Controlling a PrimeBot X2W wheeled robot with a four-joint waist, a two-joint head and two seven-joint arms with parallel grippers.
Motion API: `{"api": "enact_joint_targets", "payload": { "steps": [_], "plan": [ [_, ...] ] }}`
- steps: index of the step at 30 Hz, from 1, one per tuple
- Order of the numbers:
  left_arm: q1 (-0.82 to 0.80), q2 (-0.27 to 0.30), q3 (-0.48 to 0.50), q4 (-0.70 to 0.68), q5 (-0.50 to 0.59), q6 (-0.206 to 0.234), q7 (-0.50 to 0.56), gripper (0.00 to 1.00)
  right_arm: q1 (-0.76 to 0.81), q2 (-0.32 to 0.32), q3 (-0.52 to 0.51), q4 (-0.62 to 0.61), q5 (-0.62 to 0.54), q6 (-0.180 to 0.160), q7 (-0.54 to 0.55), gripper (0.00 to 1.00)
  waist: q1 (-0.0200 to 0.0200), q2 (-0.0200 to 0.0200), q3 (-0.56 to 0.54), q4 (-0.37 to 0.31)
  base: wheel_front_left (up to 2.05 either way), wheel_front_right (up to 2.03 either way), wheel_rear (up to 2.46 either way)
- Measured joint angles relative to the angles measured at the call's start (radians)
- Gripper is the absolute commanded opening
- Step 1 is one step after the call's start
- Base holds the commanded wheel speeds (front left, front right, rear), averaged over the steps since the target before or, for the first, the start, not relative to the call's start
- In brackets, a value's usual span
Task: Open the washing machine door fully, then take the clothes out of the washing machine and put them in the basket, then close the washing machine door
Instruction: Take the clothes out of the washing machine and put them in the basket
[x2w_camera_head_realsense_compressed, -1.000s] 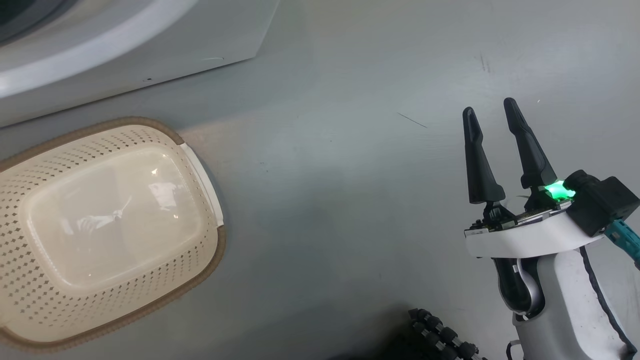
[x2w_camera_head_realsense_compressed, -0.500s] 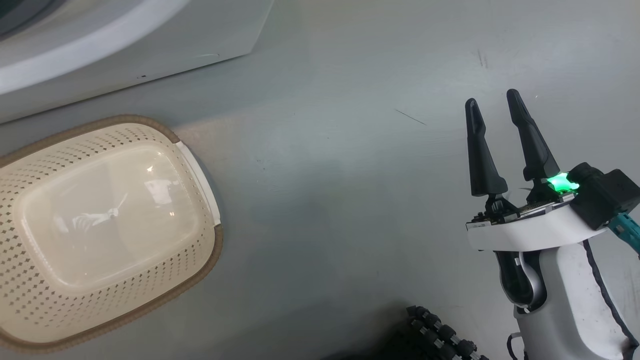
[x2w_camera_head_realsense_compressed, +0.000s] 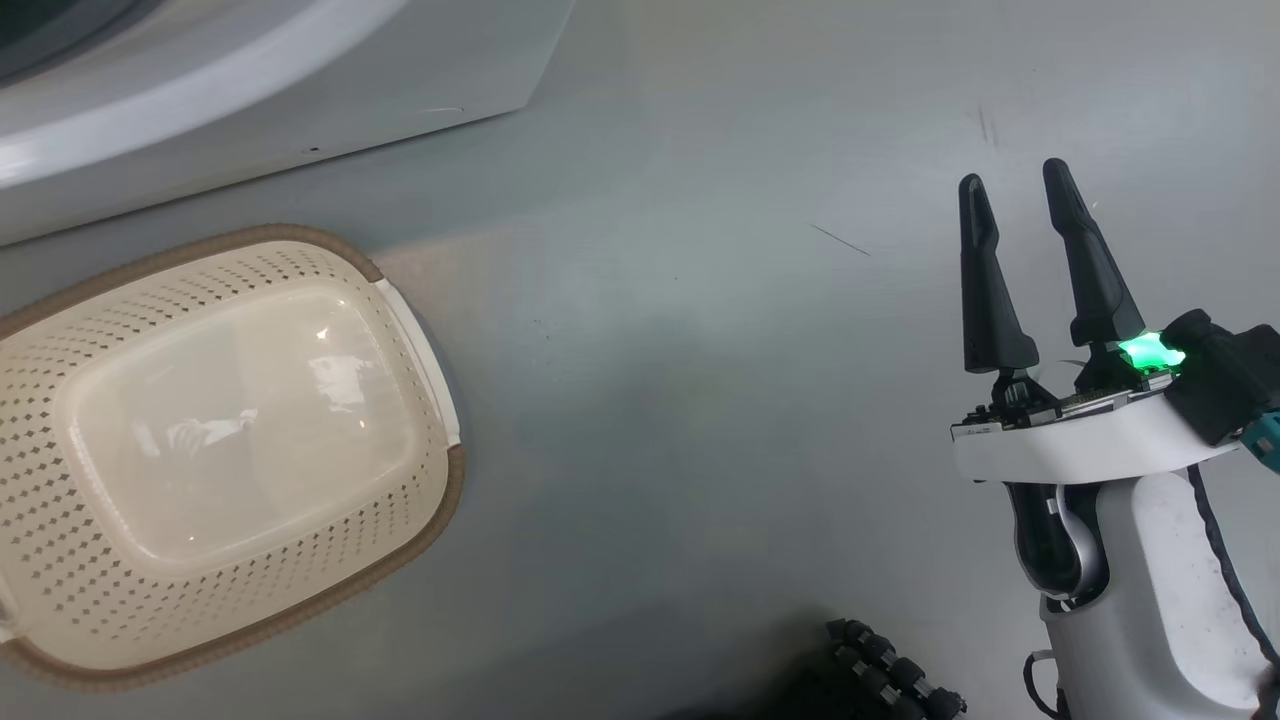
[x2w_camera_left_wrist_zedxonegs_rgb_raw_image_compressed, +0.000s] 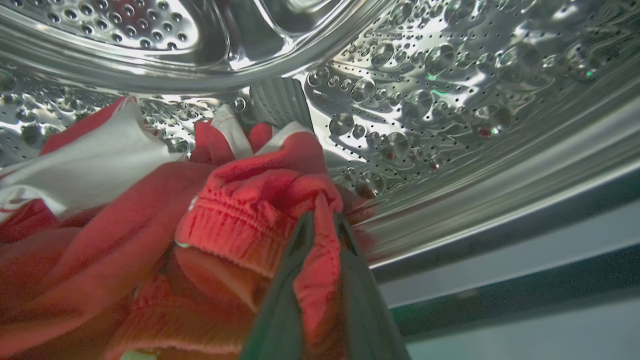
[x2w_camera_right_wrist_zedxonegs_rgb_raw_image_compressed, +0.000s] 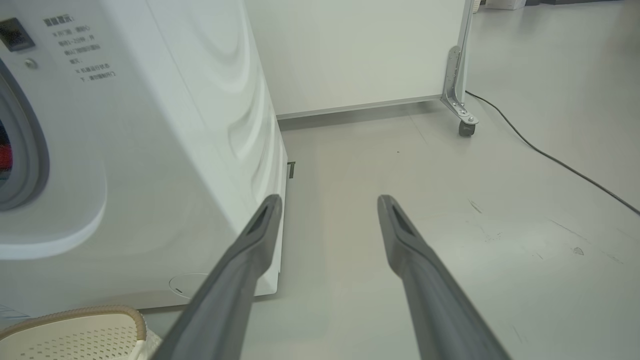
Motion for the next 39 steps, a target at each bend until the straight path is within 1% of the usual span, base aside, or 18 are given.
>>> {"api": "enact_joint_targets", "payload": {
  "steps": [5,10,14,15,22,26,30,35,39],
  "plan": [
    [0.001,-0.009,-0.012,-0.019,0.002,-0.011,-0.059,0.00,0.000,-0.001,-0.014,0.002,-0.003,0.000,0.000,1.00,-0.0001,0.0000,-0.011,0.018,0.00,0.00,0.00],
    [0.015,-0.015,0.003,-0.041,-0.003,-0.015,-0.137,0.00,0.000,0.000,-0.015,0.003,-0.014,0.000,0.000,1.00,-0.0001,0.0000,-0.029,0.033,0.00,0.00,0.00],
    [0.059,-0.040,0.014,-0.063,-0.007,-0.018,-0.210,0.00,0.000,-0.001,-0.020,0.005,-0.032,0.000,0.000,1.00,-0.0001,0.0000,-0.044,0.046,0.00,0.00,0.00],
    [0.085,-0.048,0.016,-0.072,-0.013,-0.018,-0.247,0.00,0.000,-0.001,-0.021,0.009,-0.038,0.000,0.000,1.00,-0.0001,0.0000,-0.054,0.052,0.00,0.00,0.00],
    [0.182,-0.085,0.034,-0.108,-0.014,-0.016,-0.392,0.00,0.010,-0.001,-0.024,0.019,-0.069,0.000,0.000,1.00,-0.0001,0.0000,-0.095,0.075,0.00,0.00,0.00],
    [0.252,-0.106,0.040,-0.126,-0.014,-0.007,-0.473,0.00,0.019,-0.001,-0.020,0.027,-0.082,0.000,0.000,1.00,-0.0001,0.0000,-0.125,0.089,0.00,0.00,0.00],
    [0.318,-0.123,0.047,-0.143,-0.012,0.019,-0.557,0.00,0.047,-0.001,-0.024,0.033,-0.093,0.000,0.000,1.00,-0.0001,0.0000,-0.161,0.103,0.00,0.00,0.00],
    [0.393,-0.174,0.056,-0.162,-0.017,0.035,-0.646,0.00,0.081,-0.001,-0.024,0.047,-0.105,0.000,0.000,1.00,-0.0001,0.0000,-0.212,0.124,0.00,0.00,0.00],
    [0.443,-0.182,0.065,-0.181,-0.016,0.050,-0.717,0.00,0.107,-0.002,-0.021,0.056,-0.110,0.000,0.000,1.00,-0.0001,0.0000,-0.257,0.140,0.00,0.00,0.00]
  ]
}}
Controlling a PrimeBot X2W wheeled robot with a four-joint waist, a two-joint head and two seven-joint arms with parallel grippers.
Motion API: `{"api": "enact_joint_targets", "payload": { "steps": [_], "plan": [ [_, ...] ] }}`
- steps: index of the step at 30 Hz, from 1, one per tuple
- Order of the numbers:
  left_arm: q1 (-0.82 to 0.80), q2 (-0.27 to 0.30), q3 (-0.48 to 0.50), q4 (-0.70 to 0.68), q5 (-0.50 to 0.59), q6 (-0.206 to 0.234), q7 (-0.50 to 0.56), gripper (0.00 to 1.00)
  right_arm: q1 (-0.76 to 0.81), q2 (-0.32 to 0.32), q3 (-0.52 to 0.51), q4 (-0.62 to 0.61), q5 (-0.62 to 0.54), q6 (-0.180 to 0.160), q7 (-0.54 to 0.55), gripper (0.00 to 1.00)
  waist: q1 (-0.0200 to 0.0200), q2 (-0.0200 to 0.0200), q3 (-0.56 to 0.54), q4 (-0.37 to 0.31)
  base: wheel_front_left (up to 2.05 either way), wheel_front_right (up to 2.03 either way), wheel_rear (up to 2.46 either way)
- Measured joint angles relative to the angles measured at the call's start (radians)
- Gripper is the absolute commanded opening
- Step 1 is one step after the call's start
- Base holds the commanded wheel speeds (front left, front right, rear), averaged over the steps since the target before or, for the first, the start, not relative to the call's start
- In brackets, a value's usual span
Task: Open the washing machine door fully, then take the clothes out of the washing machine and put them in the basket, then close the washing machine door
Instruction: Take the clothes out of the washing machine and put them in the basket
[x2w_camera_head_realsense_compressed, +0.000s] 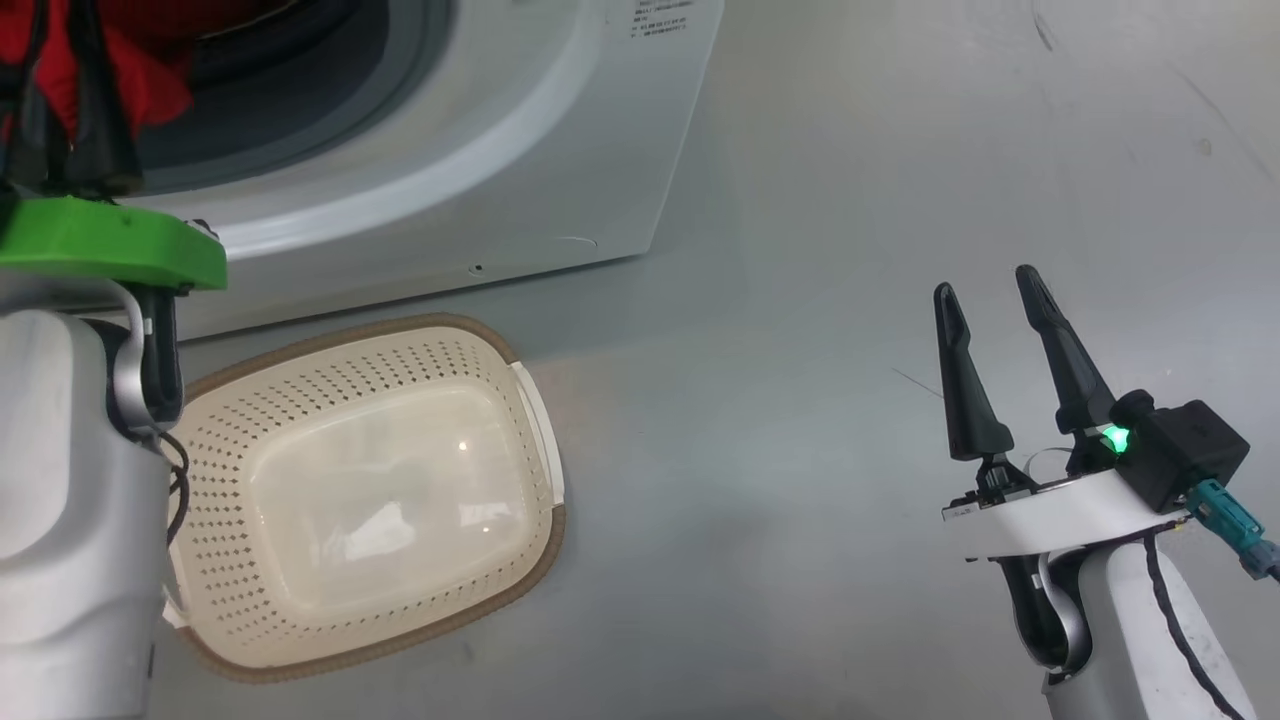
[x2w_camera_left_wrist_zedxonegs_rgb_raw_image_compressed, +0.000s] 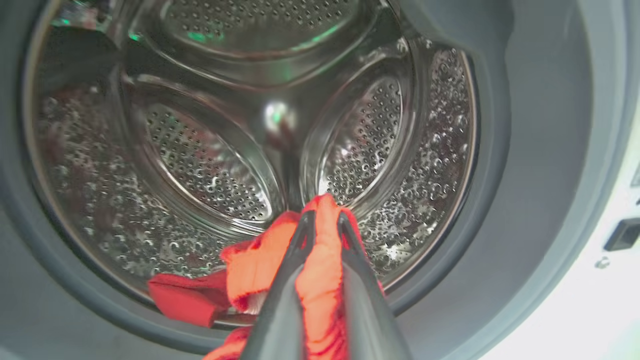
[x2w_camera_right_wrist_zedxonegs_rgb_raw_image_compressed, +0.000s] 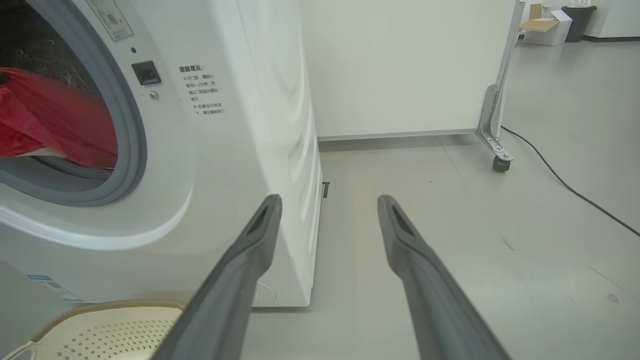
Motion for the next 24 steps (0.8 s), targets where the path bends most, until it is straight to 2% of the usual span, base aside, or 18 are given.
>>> {"api": "enact_joint_targets", "payload": {
  "steps": [14,24],
  "plan": [
    [0.130,-0.039,0.009,-0.202,0.058,0.055,-0.009,0.00,0.080,-0.003,0.003,0.006,-0.017,0.000,0.000,1.00,0.0000,0.0000,-0.141,0.056,0.00,0.00,0.00],
    [0.261,-0.076,-0.007,-0.356,0.086,0.074,-0.009,0.00,0.109,-0.007,0.010,-0.009,-0.026,0.000,0.000,1.00,0.0000,0.0000,-0.182,0.098,0.00,0.00,0.00]
  ]
}}
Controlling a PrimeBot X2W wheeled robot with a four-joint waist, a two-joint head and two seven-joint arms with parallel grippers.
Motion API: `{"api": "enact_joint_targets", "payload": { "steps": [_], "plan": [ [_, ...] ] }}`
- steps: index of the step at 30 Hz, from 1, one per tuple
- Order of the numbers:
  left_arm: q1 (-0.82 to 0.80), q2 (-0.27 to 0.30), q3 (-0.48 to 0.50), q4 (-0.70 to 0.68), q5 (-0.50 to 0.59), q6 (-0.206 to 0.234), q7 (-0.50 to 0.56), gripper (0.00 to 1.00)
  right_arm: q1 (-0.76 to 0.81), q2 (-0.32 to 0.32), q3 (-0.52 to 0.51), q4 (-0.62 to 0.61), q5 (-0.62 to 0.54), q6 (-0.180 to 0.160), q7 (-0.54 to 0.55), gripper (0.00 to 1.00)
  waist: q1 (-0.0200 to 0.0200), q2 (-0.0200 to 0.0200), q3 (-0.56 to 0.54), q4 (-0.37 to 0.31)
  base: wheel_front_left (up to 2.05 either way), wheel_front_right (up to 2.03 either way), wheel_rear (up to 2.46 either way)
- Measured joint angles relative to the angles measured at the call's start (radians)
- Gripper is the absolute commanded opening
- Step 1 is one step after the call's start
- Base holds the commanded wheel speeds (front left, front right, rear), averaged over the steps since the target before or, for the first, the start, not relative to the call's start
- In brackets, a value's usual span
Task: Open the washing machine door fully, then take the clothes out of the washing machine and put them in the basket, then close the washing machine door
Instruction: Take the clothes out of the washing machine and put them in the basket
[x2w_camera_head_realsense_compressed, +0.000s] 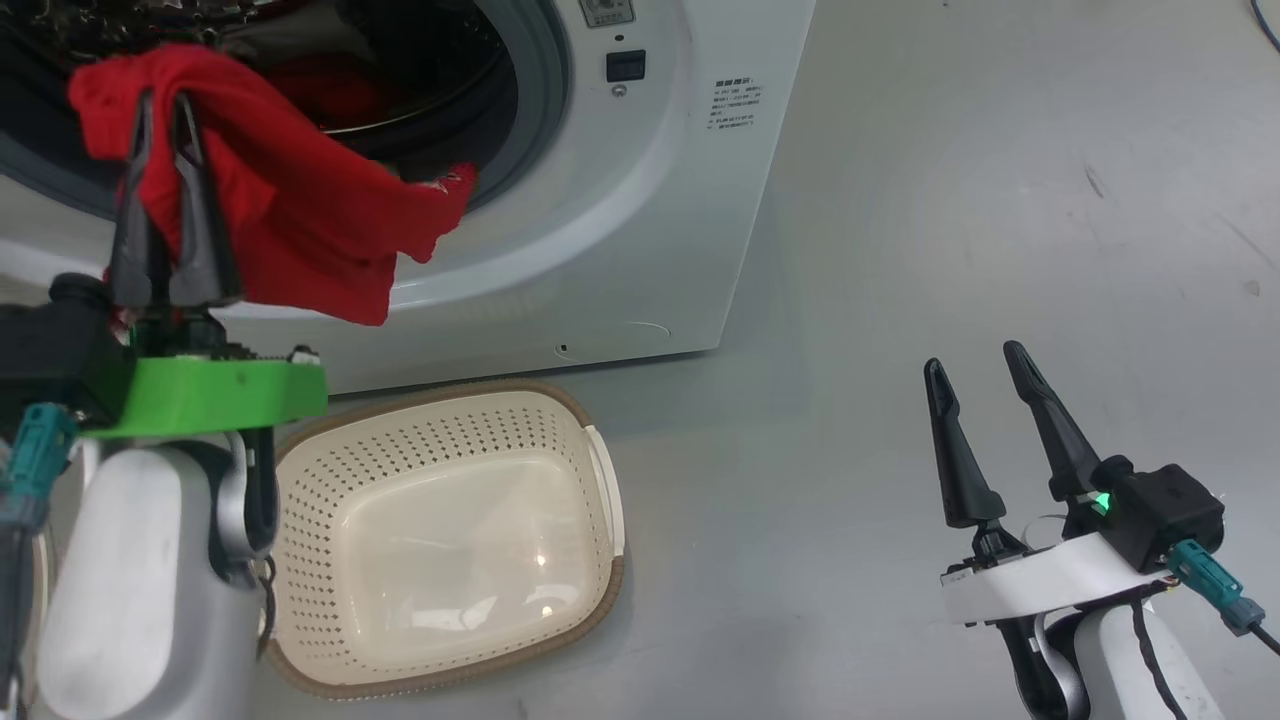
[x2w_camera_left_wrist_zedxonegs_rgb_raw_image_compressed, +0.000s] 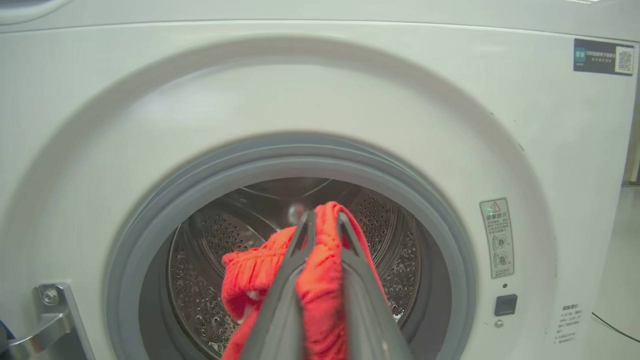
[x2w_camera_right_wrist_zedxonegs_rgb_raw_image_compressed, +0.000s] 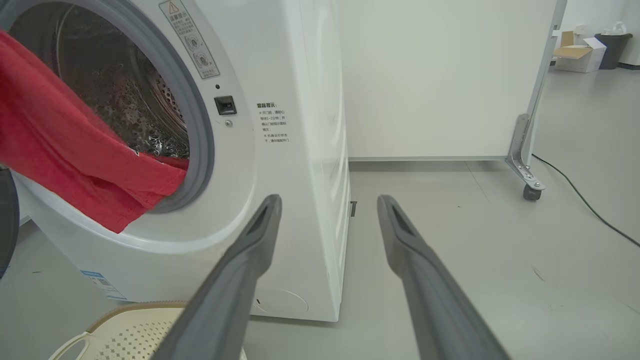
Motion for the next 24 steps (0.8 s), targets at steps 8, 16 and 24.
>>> {"api": "enact_joint_targets", "payload": {
  "steps": [8,16,24],
  "plan": [
    [0.160,-0.042,-0.041,0.013,-0.013,0.008,0.000,0.00,0.002,-0.008,0.009,-0.016,-0.003,0.000,0.000,1.00,0.0000,0.0000,0.012,0.013,0.00,0.00,0.00],
    [0.239,-0.052,-0.061,0.068,-0.031,0.009,0.001,0.00,-0.001,-0.007,0.025,-0.024,-0.003,0.000,0.000,1.00,0.0000,0.0000,0.041,0.010,0.00,0.00,0.00],
    [0.270,-0.060,-0.089,0.179,-0.055,0.012,0.008,0.00,-0.011,-0.007,0.039,-0.034,-0.002,0.000,0.000,1.00,0.0000,0.0000,0.082,-0.007,0.00,0.00,0.00]
  ]
}}
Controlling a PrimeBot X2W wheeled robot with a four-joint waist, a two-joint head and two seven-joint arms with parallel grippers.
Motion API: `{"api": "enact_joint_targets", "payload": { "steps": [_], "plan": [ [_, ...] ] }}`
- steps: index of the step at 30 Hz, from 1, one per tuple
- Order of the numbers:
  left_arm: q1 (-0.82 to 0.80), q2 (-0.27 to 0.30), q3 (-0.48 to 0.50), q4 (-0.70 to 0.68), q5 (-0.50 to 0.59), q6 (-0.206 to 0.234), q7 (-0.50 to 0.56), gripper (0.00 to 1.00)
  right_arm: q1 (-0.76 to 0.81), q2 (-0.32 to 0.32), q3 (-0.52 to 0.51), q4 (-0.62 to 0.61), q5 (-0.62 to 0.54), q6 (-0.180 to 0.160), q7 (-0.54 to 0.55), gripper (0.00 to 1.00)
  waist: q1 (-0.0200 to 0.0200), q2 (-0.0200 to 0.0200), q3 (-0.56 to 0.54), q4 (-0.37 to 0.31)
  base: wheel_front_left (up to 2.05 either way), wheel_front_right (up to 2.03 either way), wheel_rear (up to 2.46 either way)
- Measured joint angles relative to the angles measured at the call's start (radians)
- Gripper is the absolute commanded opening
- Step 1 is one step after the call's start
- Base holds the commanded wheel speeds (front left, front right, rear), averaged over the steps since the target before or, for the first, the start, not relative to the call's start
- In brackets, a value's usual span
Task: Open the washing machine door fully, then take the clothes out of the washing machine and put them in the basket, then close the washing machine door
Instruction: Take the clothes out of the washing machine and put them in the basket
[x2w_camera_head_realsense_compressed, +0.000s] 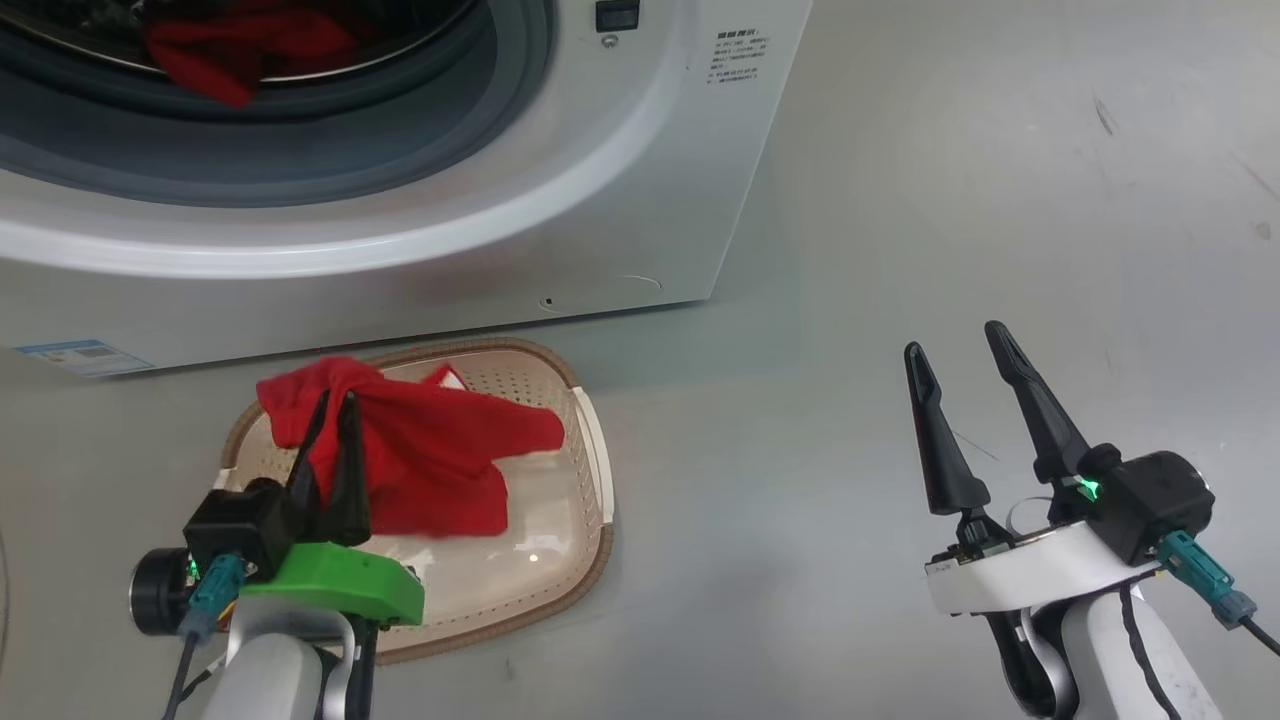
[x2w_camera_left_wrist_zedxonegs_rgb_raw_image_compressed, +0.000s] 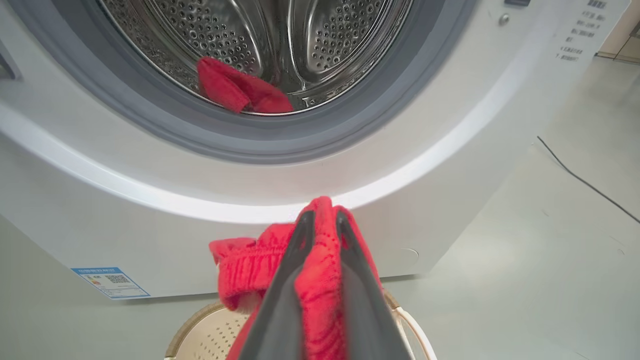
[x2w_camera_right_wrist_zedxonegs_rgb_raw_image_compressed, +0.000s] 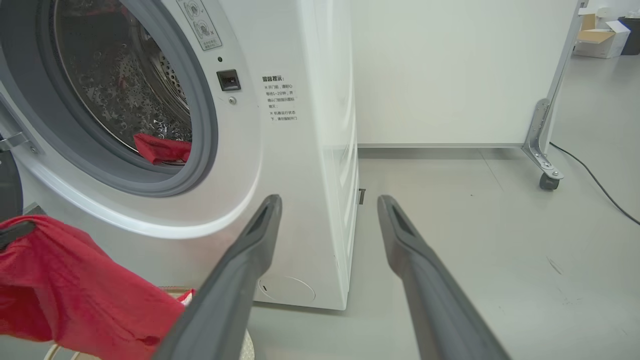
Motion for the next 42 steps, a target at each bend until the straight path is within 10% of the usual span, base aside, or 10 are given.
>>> {"api": "enact_joint_targets", "payload": {
  "steps": [42],
  "plan": [
    [-0.433,0.059,0.034,0.635,-0.045,-0.025,0.328,0.00,-0.225,0.012,0.021,-0.057,0.070,0.000,0.000,1.00,0.0002,0.0000,0.420,-0.222,0.00,0.00,0.00]
  ]
}}
